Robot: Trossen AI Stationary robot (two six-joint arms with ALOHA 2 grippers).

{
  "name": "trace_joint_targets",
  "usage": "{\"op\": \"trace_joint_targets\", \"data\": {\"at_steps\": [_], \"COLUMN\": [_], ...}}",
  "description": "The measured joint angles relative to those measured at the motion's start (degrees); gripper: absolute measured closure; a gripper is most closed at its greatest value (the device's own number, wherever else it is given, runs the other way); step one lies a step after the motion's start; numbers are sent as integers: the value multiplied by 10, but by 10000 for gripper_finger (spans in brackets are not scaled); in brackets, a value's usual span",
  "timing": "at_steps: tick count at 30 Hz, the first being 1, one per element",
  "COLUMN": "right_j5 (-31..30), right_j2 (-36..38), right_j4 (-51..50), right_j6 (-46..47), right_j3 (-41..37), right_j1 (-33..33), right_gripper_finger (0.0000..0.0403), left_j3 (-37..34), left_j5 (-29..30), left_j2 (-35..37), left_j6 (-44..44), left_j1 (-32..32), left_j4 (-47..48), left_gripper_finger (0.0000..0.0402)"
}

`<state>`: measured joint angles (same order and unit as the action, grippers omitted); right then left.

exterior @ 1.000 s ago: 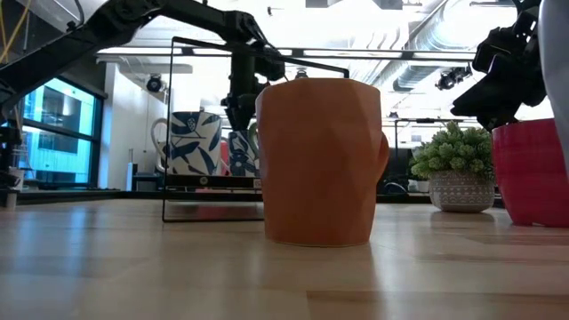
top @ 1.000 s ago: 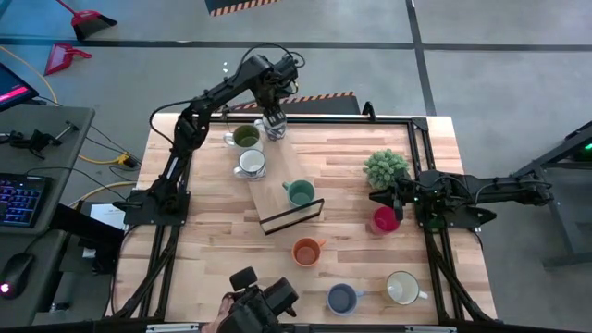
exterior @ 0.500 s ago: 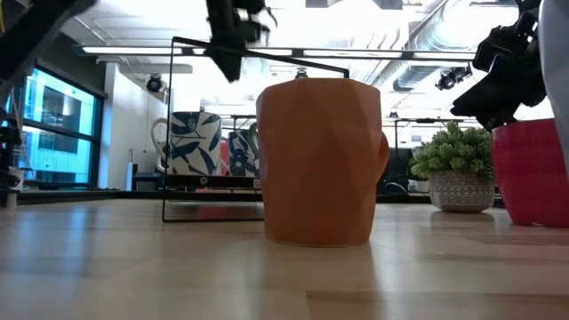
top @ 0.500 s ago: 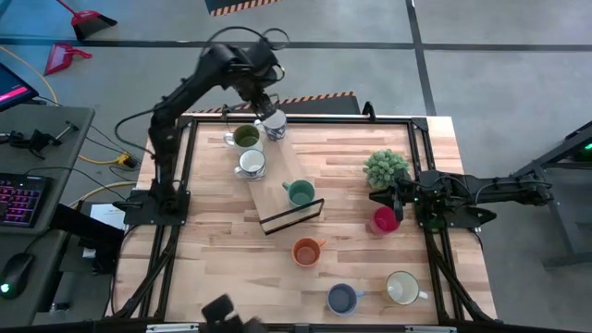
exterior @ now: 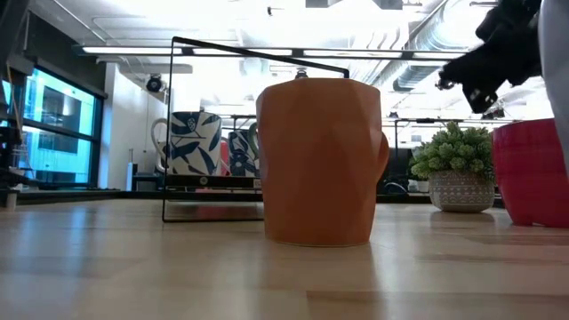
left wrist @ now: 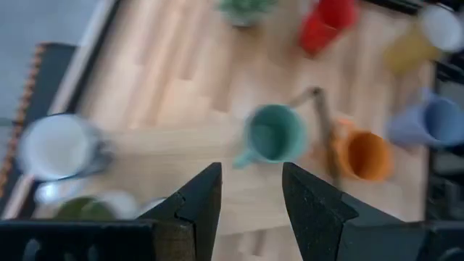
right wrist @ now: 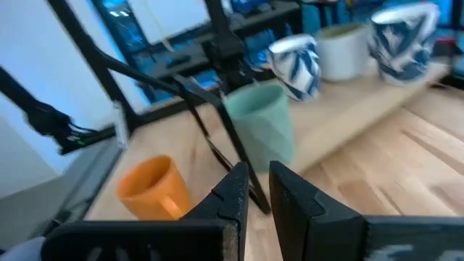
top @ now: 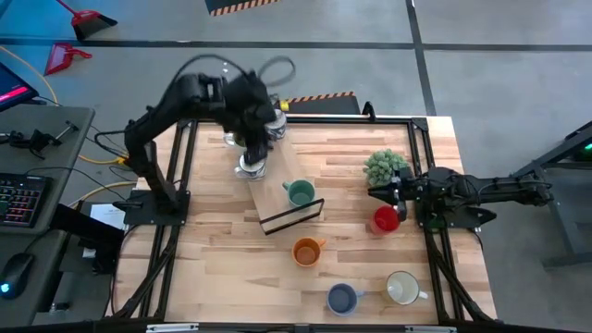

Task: Place coffee mugs
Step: Put the orange mug on the shelf

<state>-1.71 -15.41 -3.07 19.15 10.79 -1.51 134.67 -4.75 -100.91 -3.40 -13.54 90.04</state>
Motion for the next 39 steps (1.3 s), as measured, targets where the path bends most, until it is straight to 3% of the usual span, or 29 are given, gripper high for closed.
{"op": "trace_joint_targets", "data": {"at_steps": [10,14,17,25,34,39], "right_j5": [65,76,91,93,94,98], "right_j2": [0,0,-1,-25,-114,-163], "right_j4": [55,49,14,-94,-96,-97], "right_j6": [-3,-48,-75,-60,-53,-86], "right_j3": [19,71,121,239,331,380], "right_j1": [0,0,0,0,0,0], "right_gripper_finger": [364,364,364,364,363,364], "left_j3": [0,-20,-84,-365,-740,-943], "left_j5": [-1,69,123,241,264,262], "left_j2": [0,14,45,182,389,516], "left_j6": [-135,-192,-253,-443,-475,-451], "left_j1": [194,277,341,485,569,602], "left_j4": [0,-1,-1,-58,-318,-522], "left_gripper_finger": [272,275,278,284,284,284]}}
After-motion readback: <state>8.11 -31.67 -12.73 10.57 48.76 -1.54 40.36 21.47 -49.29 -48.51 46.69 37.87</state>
